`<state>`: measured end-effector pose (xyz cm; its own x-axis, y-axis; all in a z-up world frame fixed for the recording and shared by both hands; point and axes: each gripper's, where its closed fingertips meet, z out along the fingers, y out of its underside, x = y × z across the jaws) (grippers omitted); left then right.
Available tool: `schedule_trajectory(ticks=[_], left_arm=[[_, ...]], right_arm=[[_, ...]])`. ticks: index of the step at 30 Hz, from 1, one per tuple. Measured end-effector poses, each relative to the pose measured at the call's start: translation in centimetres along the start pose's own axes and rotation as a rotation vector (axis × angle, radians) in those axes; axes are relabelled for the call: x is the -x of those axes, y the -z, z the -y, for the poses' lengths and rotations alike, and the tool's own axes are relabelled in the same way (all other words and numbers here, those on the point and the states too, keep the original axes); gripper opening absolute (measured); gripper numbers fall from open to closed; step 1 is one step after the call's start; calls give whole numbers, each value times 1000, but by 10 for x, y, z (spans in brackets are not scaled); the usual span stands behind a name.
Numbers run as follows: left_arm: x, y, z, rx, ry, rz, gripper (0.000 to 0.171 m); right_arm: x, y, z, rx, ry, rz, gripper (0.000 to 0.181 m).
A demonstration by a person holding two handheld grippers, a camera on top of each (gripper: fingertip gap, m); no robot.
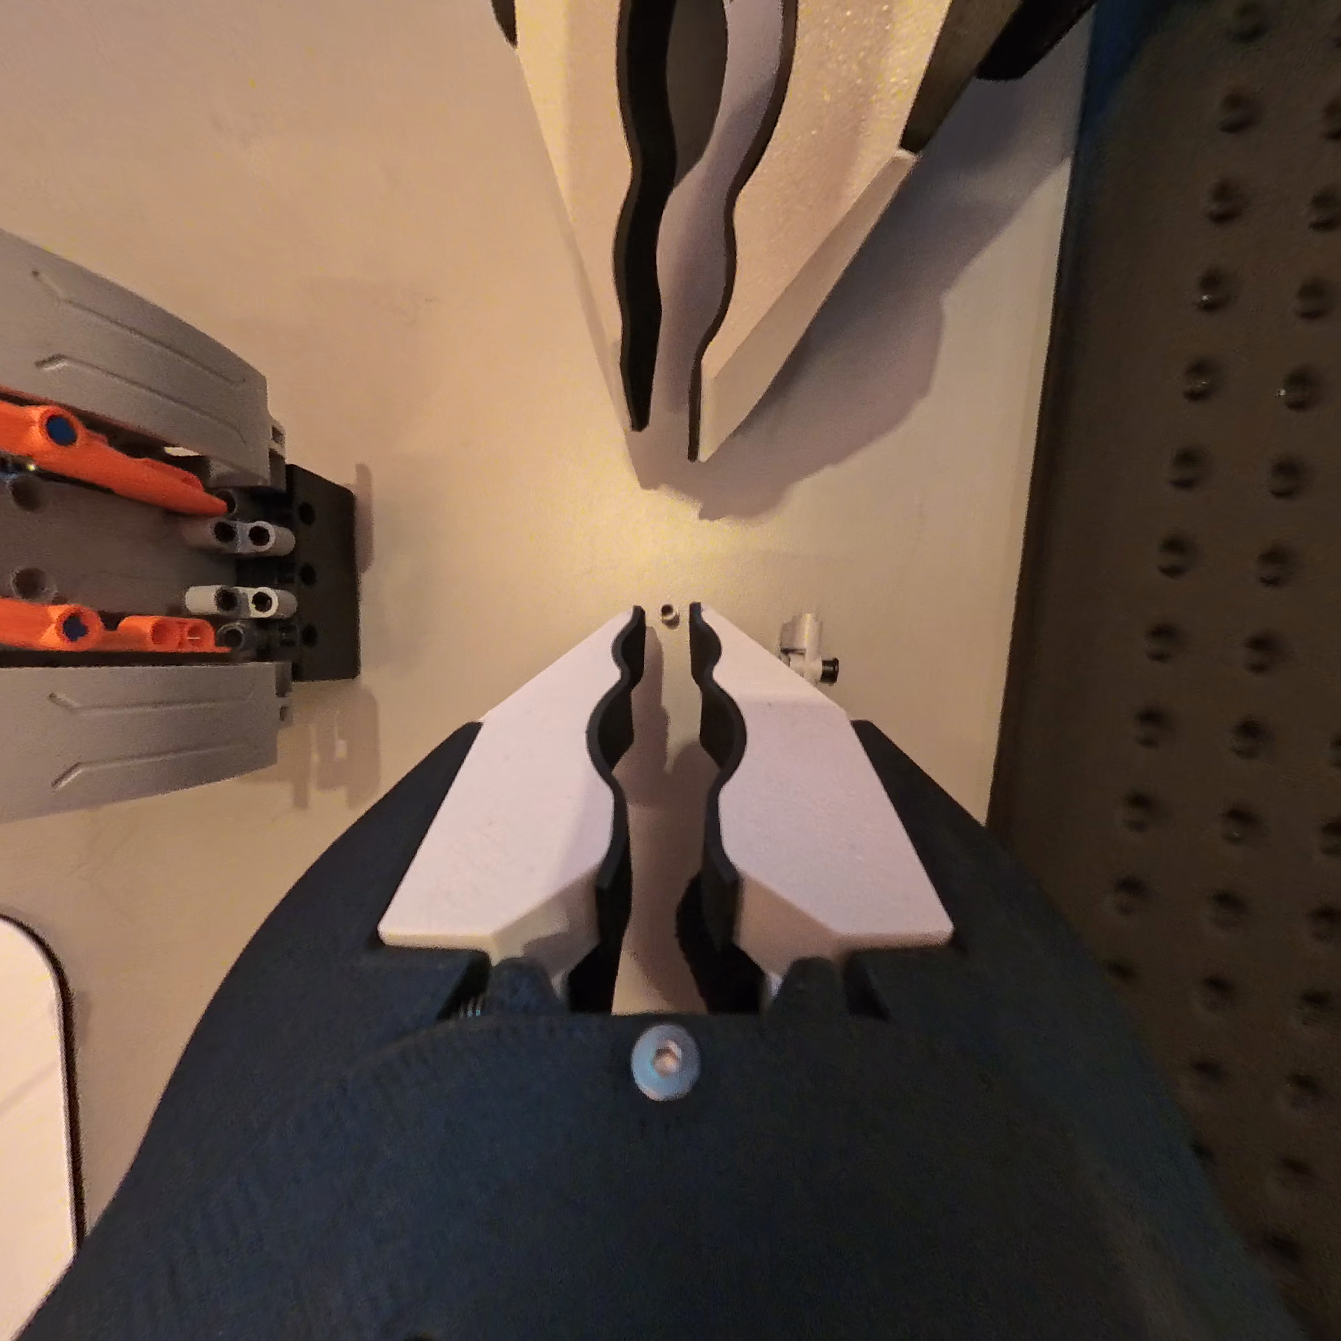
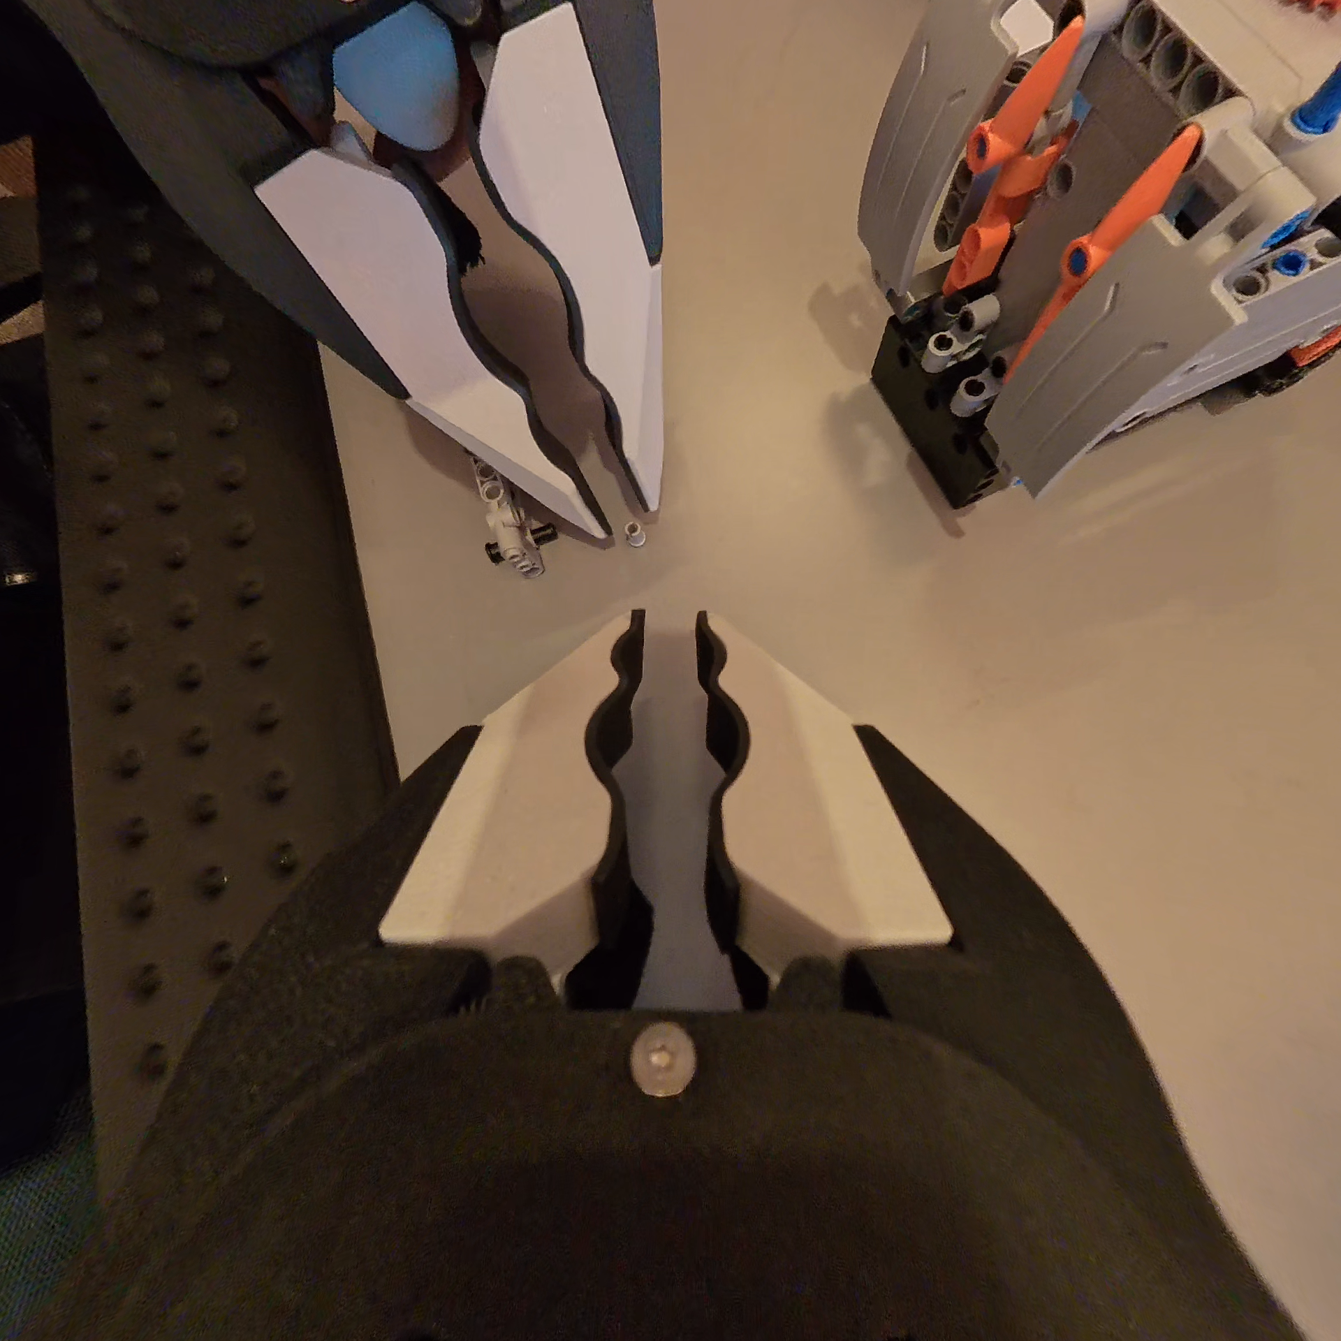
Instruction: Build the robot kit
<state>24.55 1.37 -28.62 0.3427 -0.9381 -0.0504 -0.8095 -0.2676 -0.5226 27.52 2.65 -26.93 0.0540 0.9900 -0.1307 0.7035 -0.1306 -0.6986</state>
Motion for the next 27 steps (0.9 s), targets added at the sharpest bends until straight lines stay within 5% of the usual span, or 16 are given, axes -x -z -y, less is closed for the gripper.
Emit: schedule_trajectory(ticks=[10,15,18,20,27], left_arm=[[3,-5,5,-41,-9,20,3],[2,43,54,-428,63,-30,3],[-5,80,80,-658,102,-124,3],[-7,100,90,-757,103,-158,3],[-17,135,113,-927,27,-126,2]], right_arm=[[2,1,1,-37,-15,15,10],[9,24,24,-234,-134,97,14],[12,62,61,-558,-320,262,12],[14,82,77,-717,-427,384,11],[43,98,103,-856,-460,646,14]])
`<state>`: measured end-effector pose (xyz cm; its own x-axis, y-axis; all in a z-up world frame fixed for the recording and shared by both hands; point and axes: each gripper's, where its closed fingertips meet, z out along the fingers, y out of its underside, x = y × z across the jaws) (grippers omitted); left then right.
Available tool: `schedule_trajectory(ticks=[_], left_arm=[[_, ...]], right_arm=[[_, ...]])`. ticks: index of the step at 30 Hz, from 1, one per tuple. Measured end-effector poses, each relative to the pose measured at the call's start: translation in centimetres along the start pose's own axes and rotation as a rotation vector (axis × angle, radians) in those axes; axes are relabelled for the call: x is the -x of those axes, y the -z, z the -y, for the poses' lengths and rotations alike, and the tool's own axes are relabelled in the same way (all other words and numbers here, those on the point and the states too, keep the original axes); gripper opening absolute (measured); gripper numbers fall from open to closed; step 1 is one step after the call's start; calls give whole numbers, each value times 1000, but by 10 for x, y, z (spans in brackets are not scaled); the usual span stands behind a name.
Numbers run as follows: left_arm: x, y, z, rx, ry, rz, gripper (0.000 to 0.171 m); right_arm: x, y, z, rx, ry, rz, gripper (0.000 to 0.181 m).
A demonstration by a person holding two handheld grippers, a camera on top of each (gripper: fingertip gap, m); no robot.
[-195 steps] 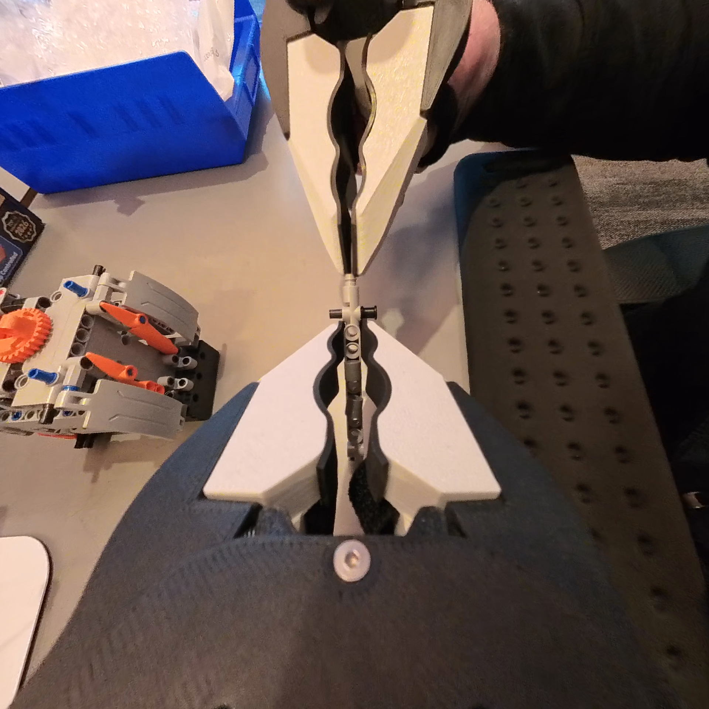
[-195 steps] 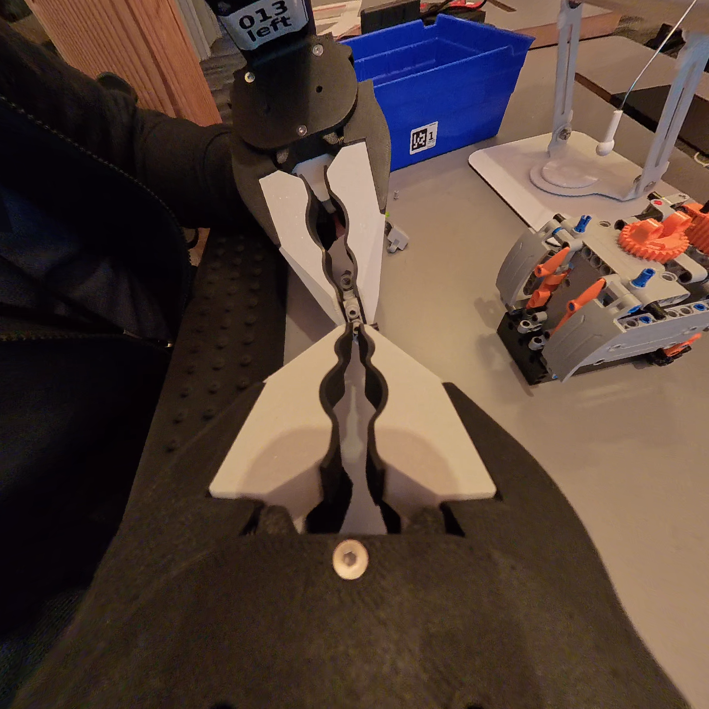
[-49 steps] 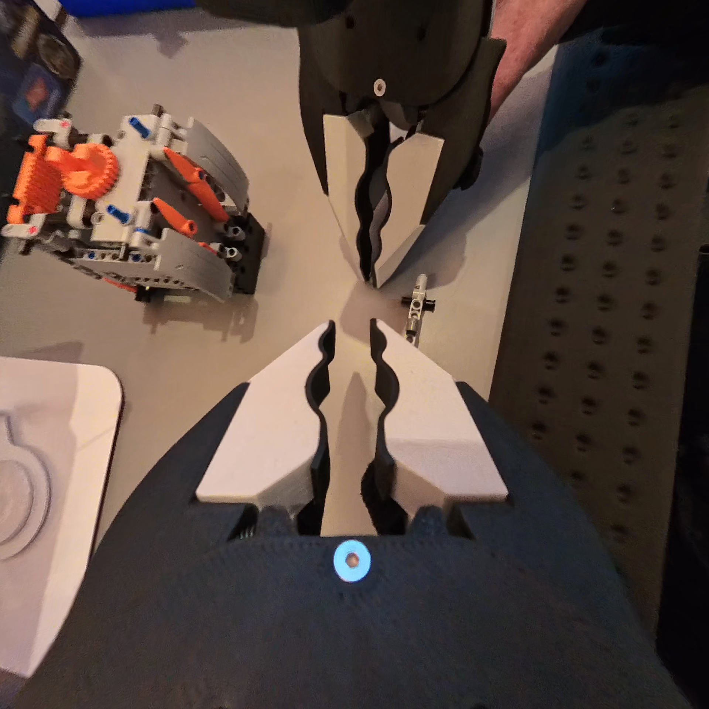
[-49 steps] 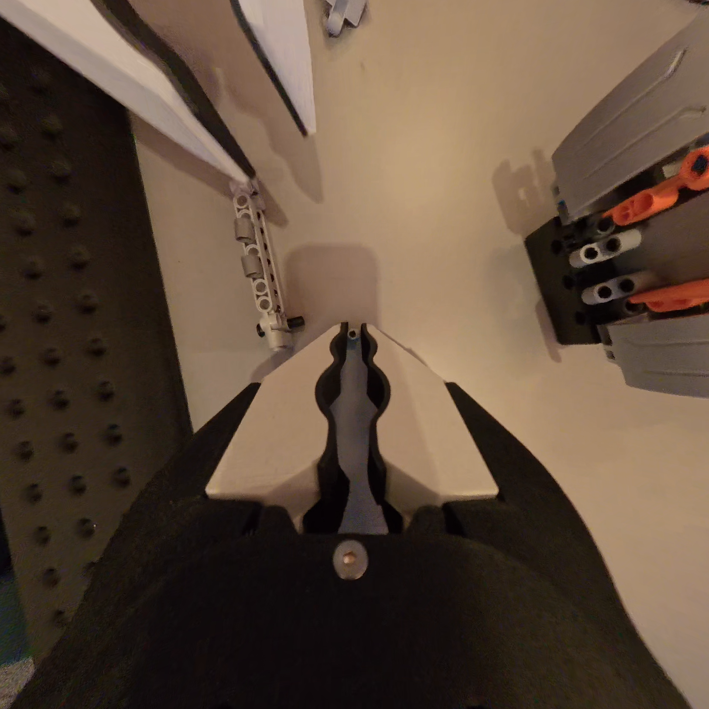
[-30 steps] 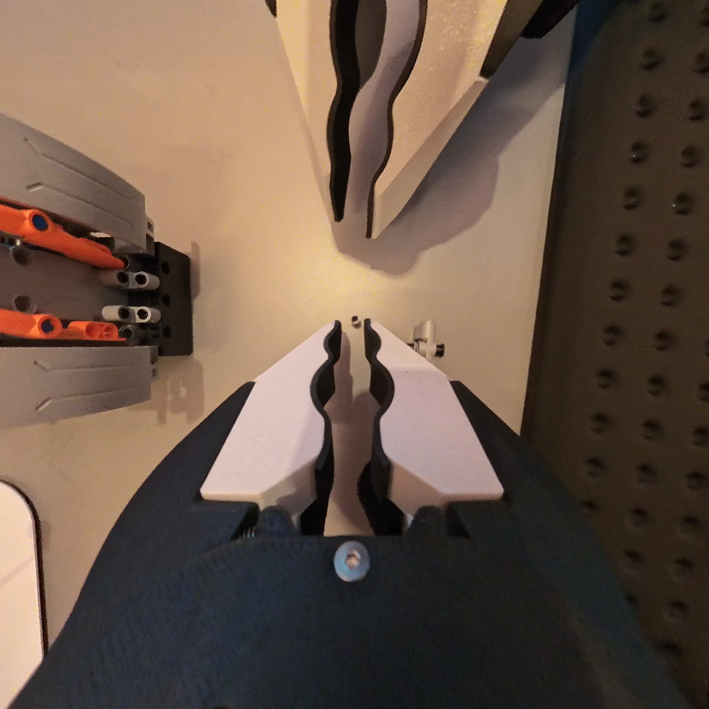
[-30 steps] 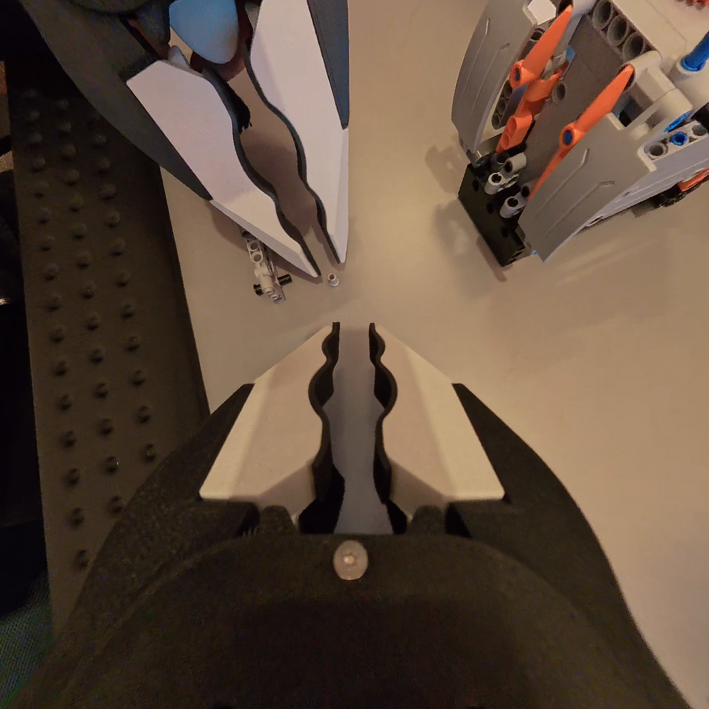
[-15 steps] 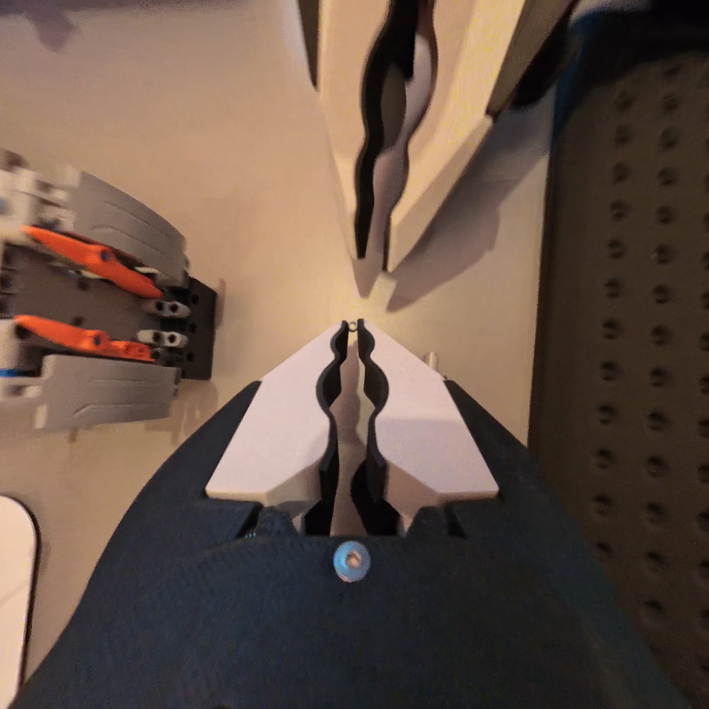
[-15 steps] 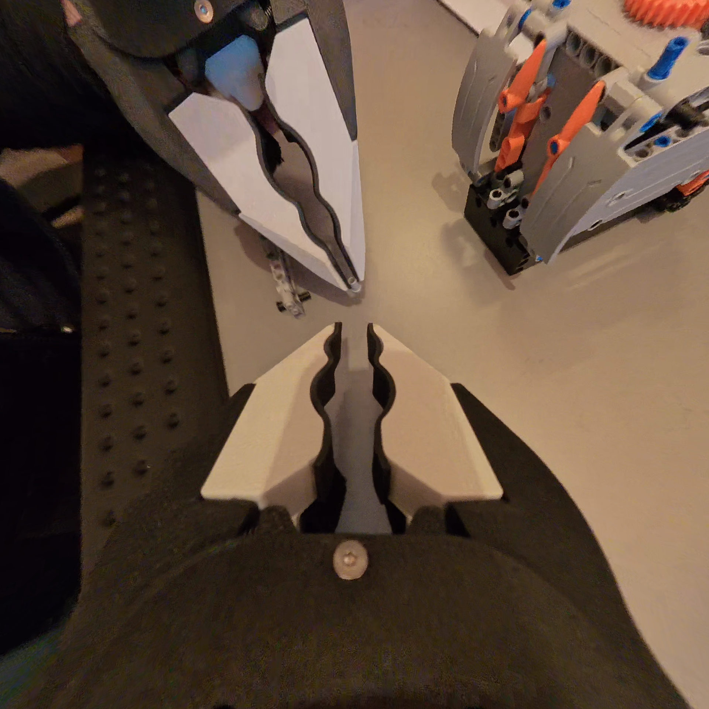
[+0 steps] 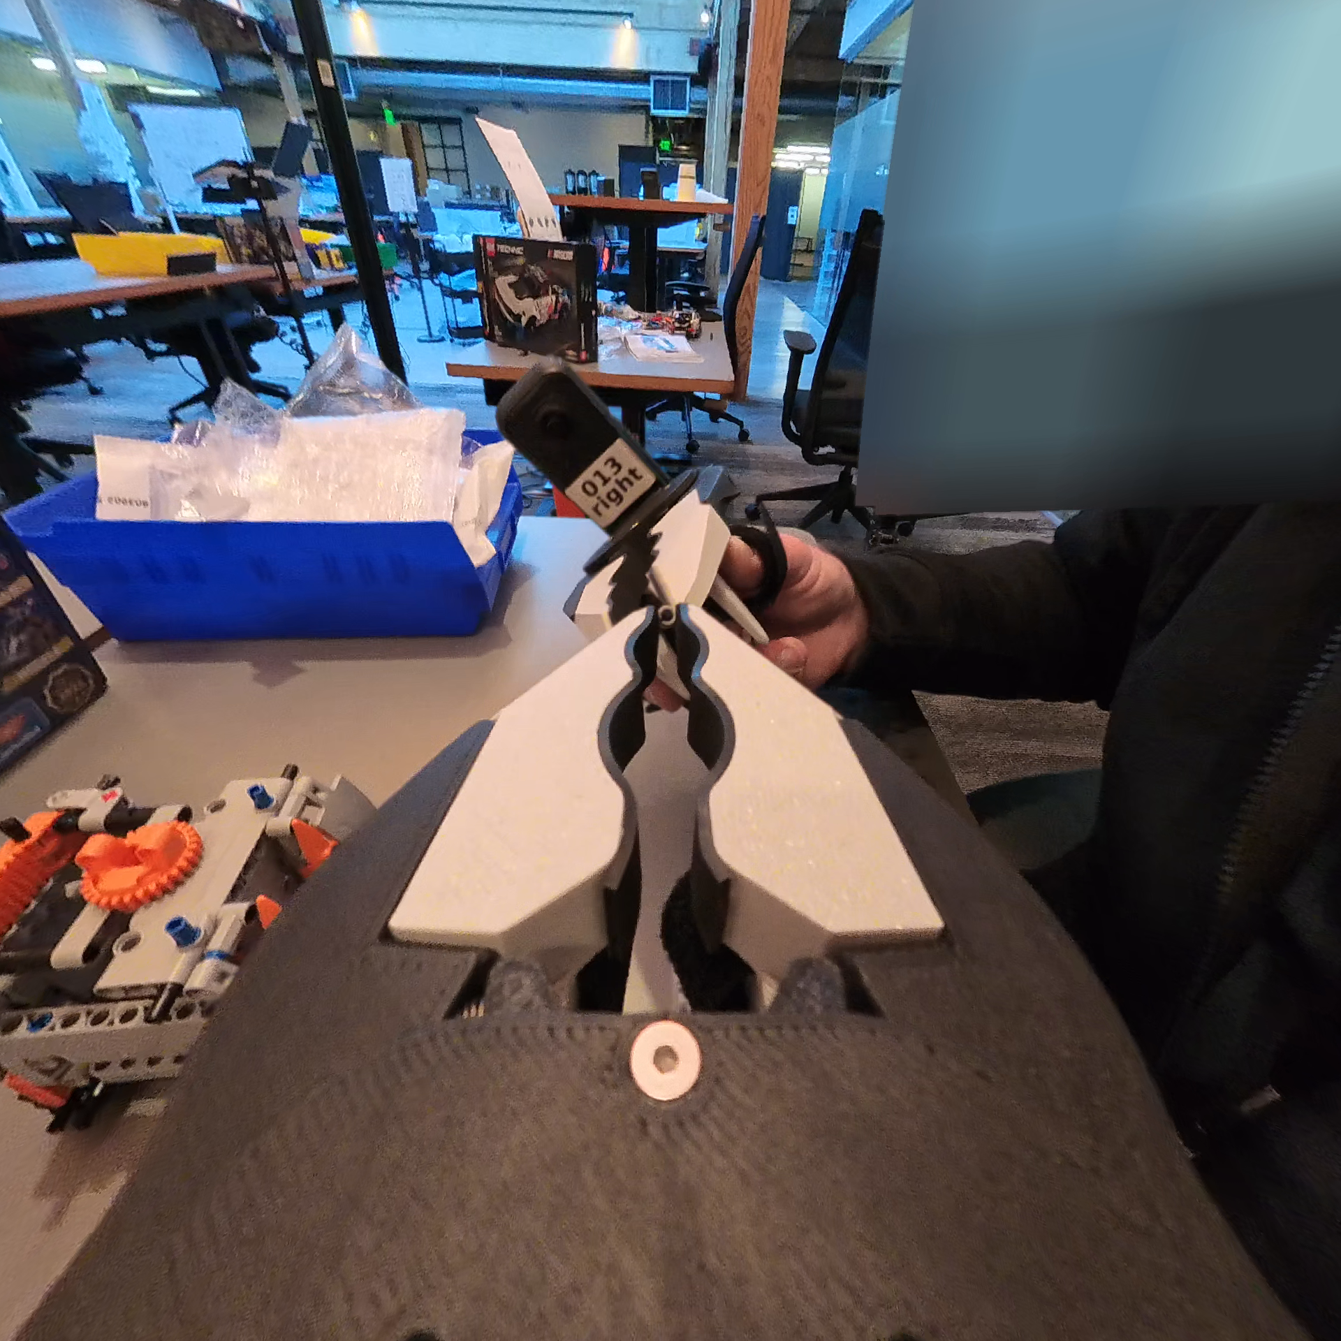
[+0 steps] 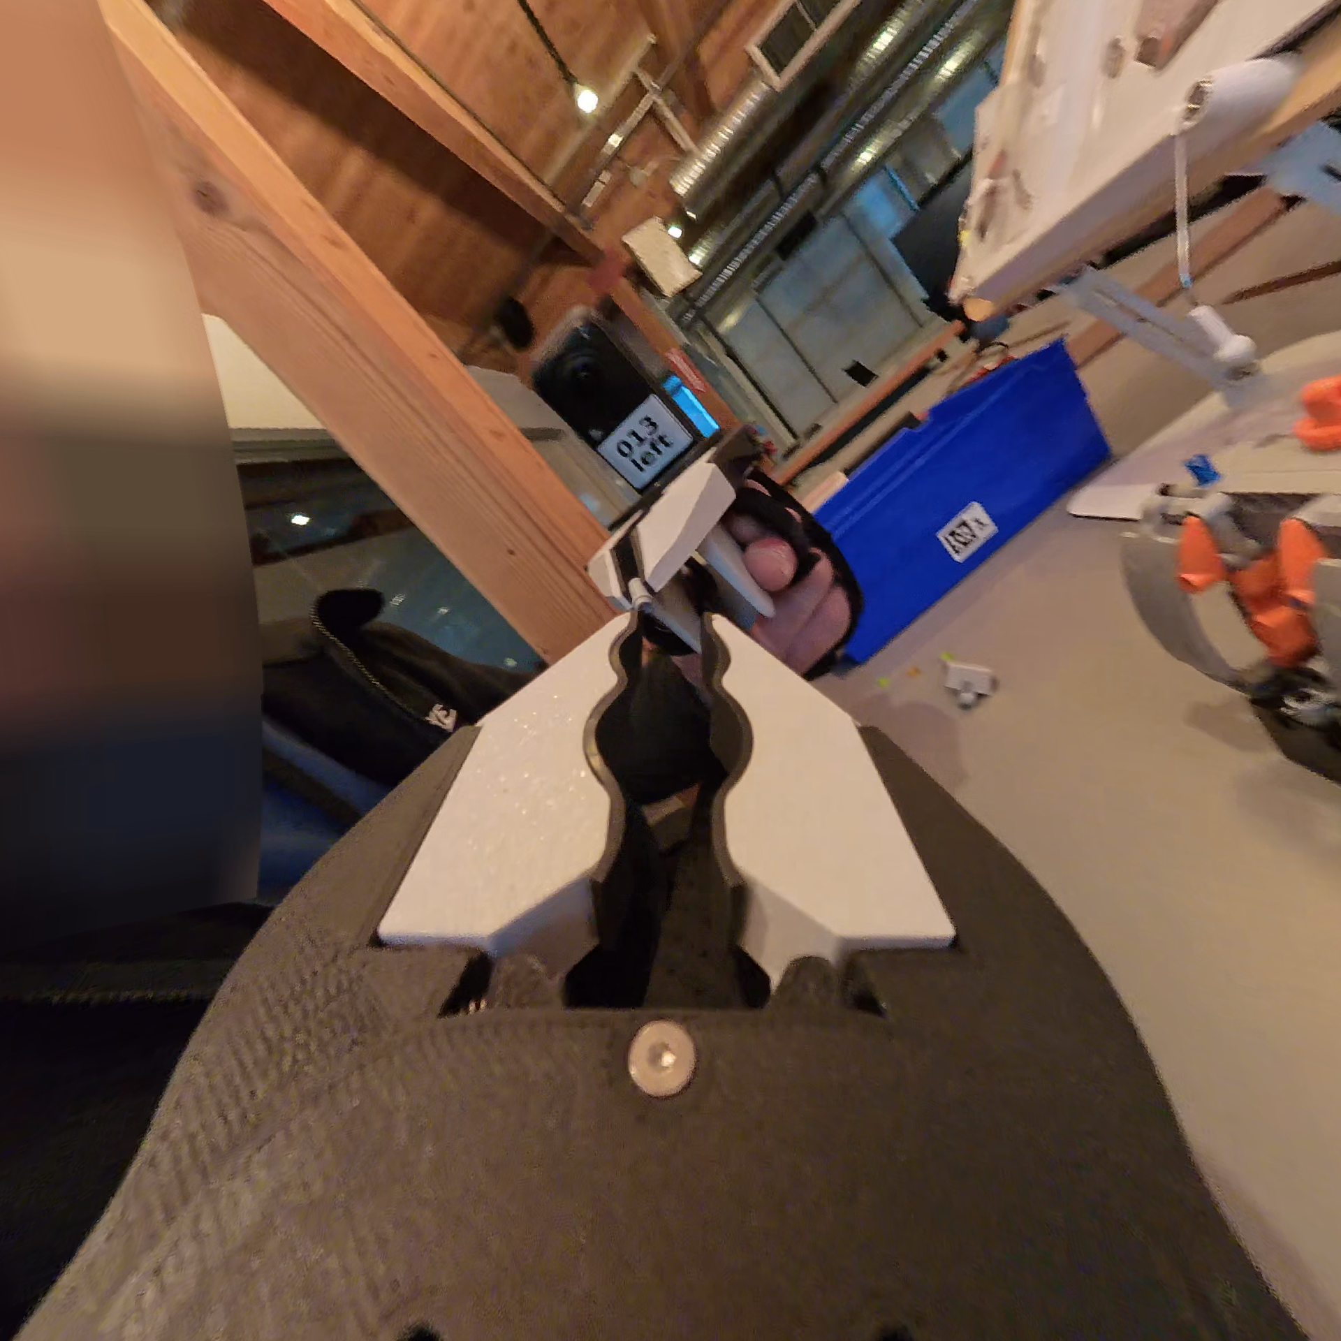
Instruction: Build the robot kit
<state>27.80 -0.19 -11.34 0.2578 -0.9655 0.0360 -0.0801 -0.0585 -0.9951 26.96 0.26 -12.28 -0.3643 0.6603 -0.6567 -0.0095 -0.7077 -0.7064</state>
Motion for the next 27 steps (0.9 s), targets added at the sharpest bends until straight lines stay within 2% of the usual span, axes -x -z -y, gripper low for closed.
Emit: schedule_trajectory(ticks=[4,10,21,22,24,27], left_arm=[[-3,0,8,-28,-25,-5,2],[-4,-1,8,-26,-52,2,2],[-4,-4,1,-4,-68,6,3],[-4,-4,-2,19,-53,0,3],[-1,-3,-15,113,-29,10,16],[-3,4,-52,329,-26,1,32]], right_arm=[[10,-2,5,-43,-8,78,9],[18,0,7,-69,-31,144,13],[14,-1,4,-53,11,90,2],[14,1,4,-48,32,71,2],[11,6,2,-24,75,16,2],[0,19,-4,23,136,-103,2]])
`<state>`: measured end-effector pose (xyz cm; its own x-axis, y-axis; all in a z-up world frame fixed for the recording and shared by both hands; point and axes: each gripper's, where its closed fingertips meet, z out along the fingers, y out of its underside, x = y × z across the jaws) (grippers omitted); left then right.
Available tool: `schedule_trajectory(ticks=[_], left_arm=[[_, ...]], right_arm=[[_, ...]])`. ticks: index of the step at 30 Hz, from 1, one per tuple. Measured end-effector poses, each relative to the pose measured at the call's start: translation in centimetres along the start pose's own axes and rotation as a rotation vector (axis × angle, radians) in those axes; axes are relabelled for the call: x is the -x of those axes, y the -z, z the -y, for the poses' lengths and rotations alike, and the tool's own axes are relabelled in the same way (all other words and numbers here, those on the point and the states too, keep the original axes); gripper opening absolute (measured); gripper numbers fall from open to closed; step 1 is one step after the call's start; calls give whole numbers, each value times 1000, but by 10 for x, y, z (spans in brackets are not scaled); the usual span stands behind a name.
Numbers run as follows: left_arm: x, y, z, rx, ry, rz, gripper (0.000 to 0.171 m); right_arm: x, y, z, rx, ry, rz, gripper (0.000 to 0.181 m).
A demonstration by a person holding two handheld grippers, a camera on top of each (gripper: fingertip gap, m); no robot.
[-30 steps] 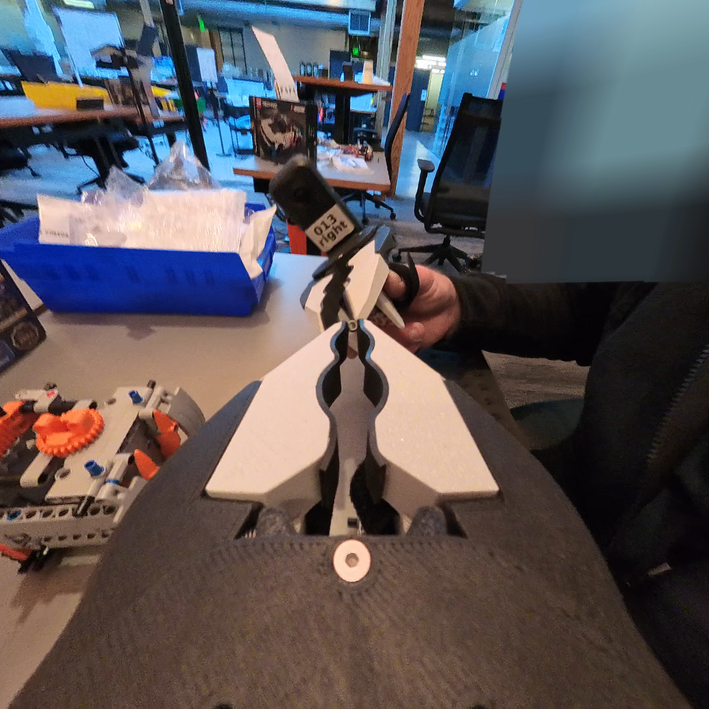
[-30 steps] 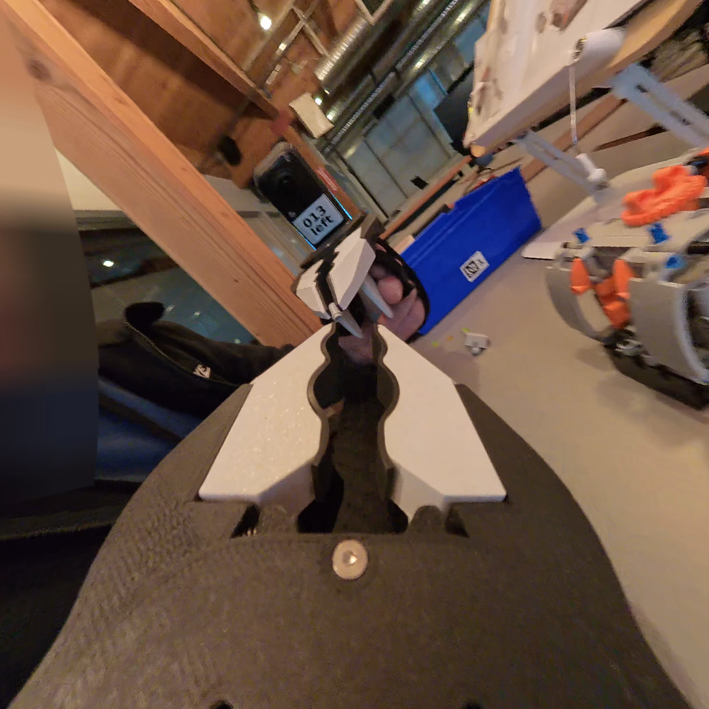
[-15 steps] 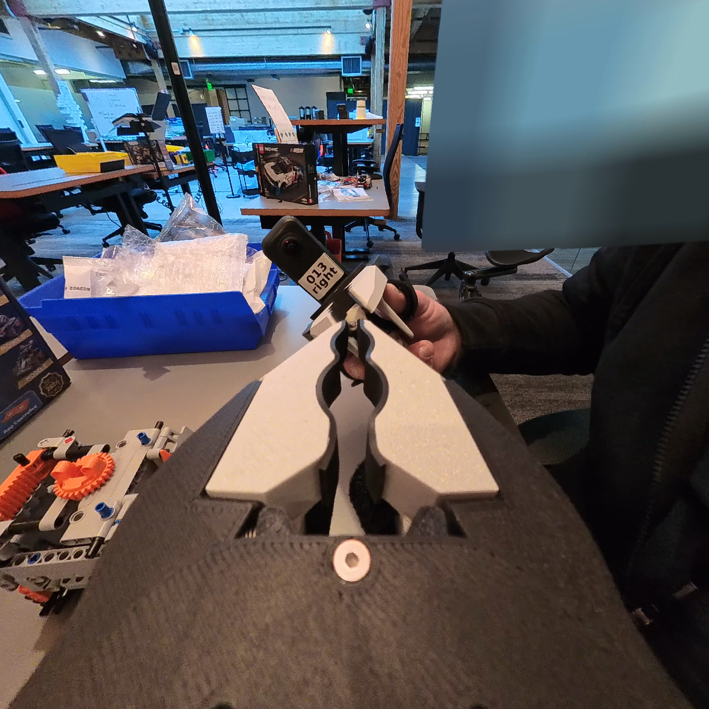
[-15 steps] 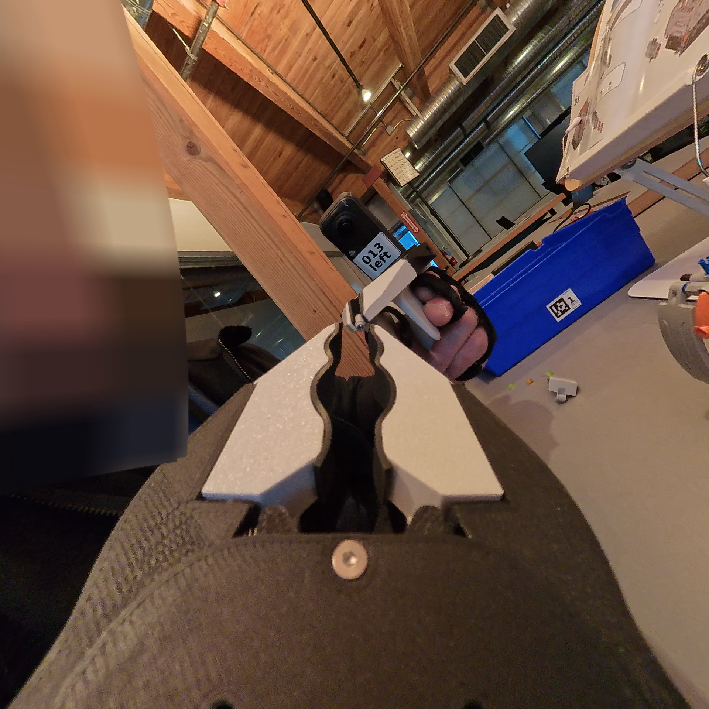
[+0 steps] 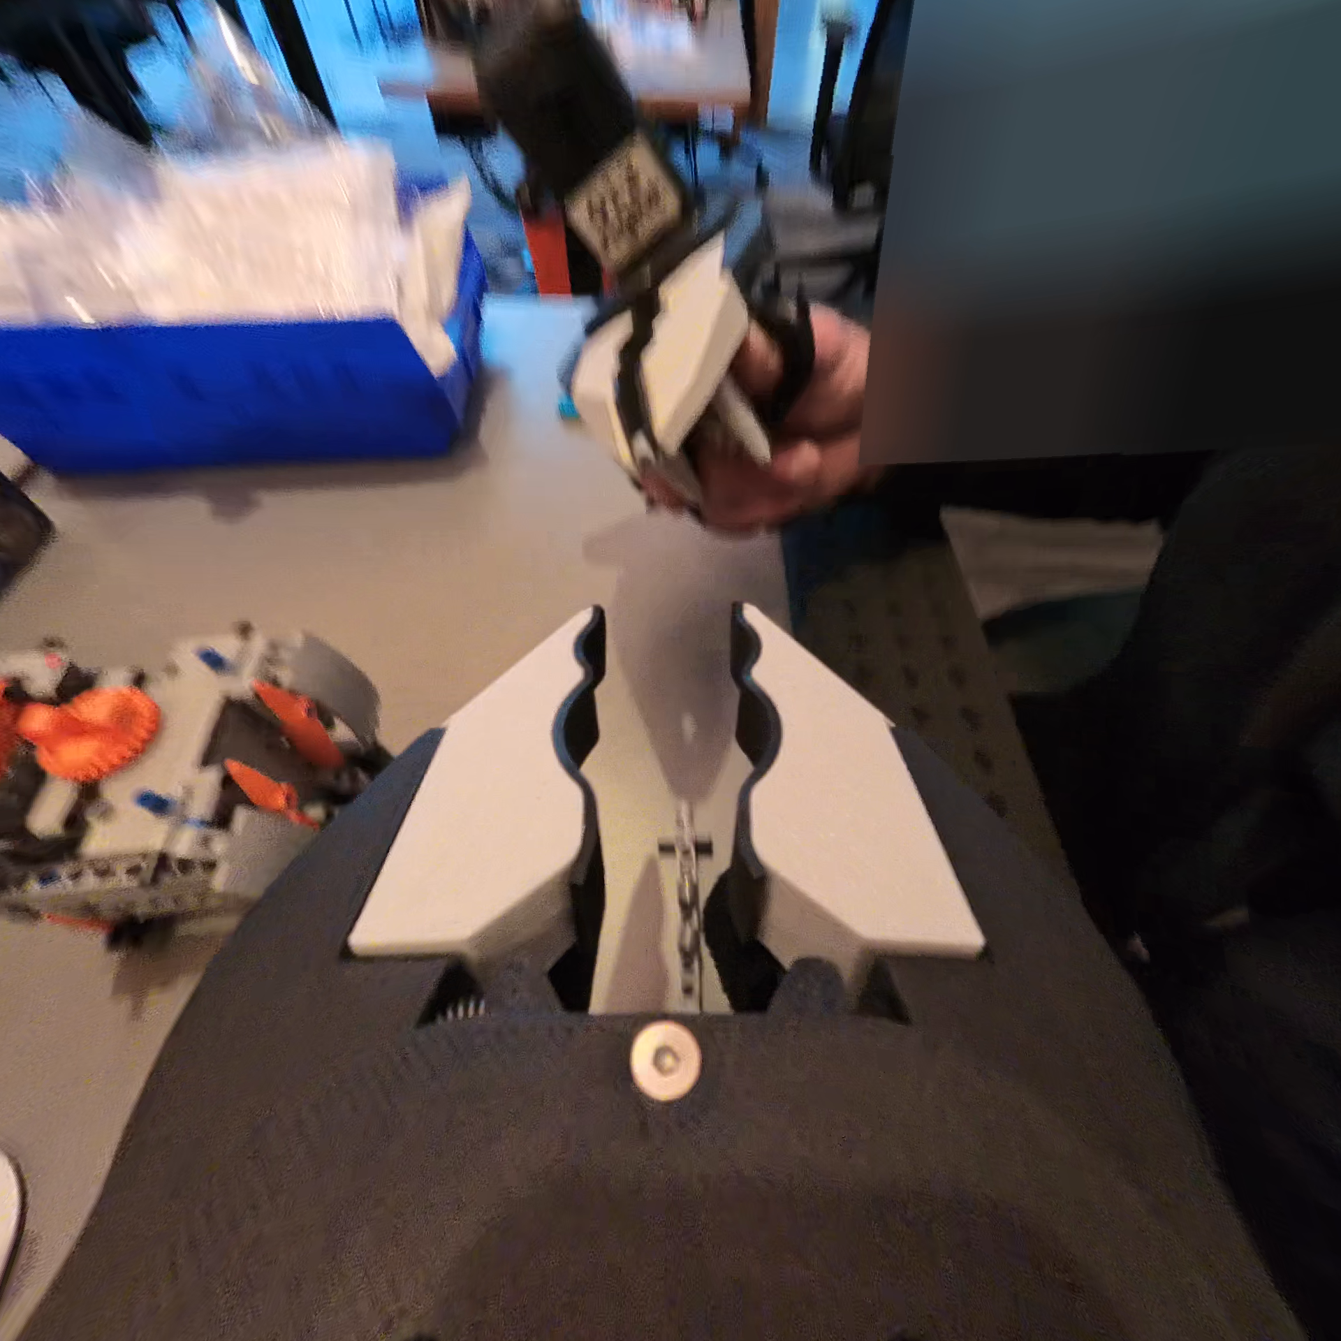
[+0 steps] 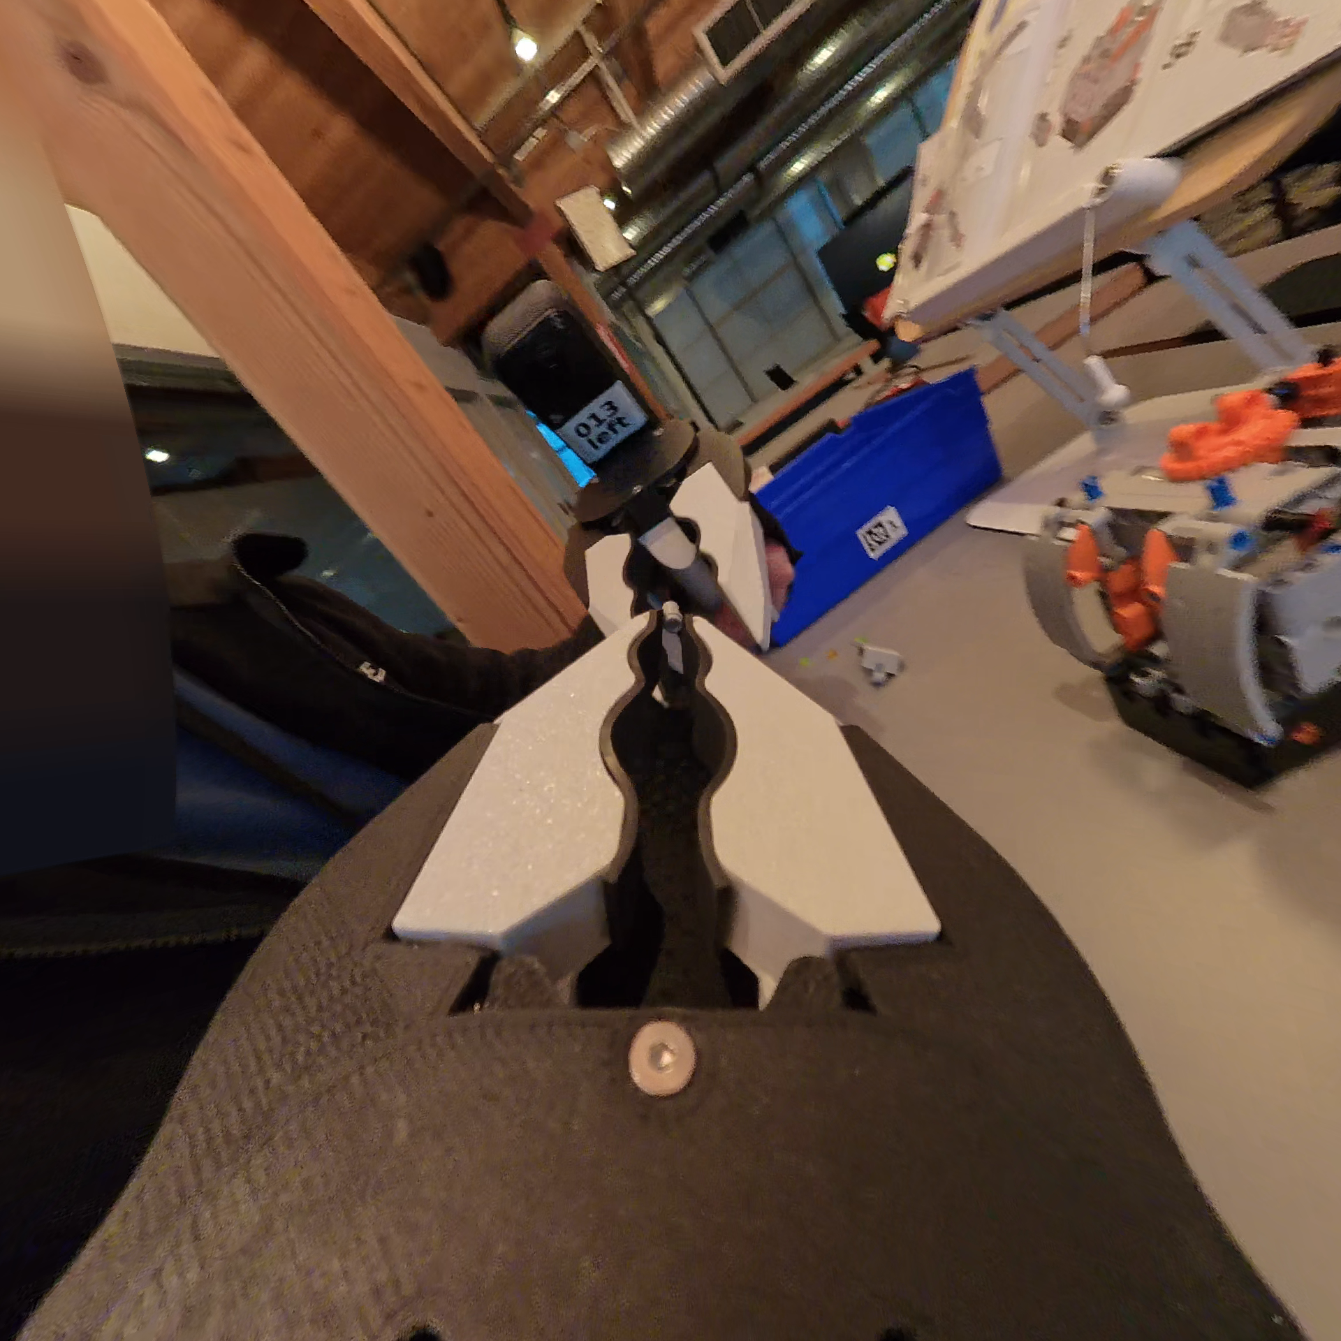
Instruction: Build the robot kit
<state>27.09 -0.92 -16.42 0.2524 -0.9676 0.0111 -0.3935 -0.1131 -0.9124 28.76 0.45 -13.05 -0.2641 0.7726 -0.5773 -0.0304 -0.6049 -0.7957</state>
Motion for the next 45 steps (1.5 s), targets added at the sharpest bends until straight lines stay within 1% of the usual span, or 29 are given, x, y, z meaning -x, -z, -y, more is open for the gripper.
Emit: schedule_trajectory(ticks=[1,2,5,8,10,13,14,15,17,18,19,21,24,28,35,38,45], left_arm=[[-2,-2,-15,82,12,-10,35],[-1,-5,-30,156,20,8,41],[-5,-13,-68,332,16,20,40],[-9,-19,-103,482,7,13,37],[-8,-23,-114,516,22,18,31],[-12,-28,-120,526,44,-11,20],[-8,-28,-125,550,40,12,12],[-7,-28,-126,551,46,20,7],[-9,-29,-123,521,71,-1,6],[-6,-28,-123,513,75,18,6],[-6,-29,-118,475,84,14,5],[-9,-29,-99,359,127,-15,5],[-7,-25,-79,246,162,-32,5],[-10,-21,-64,167,173,-58,6],[-14,-21,-56,135,160,-70,6],[-13,-21,-57,142,142,-57,6],[-11,-22,-52,113,123,-27,5]], right_arm=[[-4,5,-3,18,17,-38,2],[-10,9,-7,44,38,-81,2],[-24,15,-22,133,85,-184,2],[-30,14,-37,216,120,-231,2],[-33,11,-45,257,131,-250,2],[-36,9,-56,317,148,-268,2],[-38,8,-60,336,151,-273,2],[-39,7,-63,351,154,-276,2],[-41,7,-67,373,161,-284,2],[-41,7,-69,387,170,-290,2],[-42,6,-71,399,185,-294,2],[-41,5,-76,434,220,-302,2],[-37,1,-80,471,283,-302,2],[-36,-2,-83,505,354,-316,2],[-36,-2,-85,531,388,-325,2],[-37,-2,-87,560,426,-345,2],[-38,-2,-87,591,503,-373,2]])
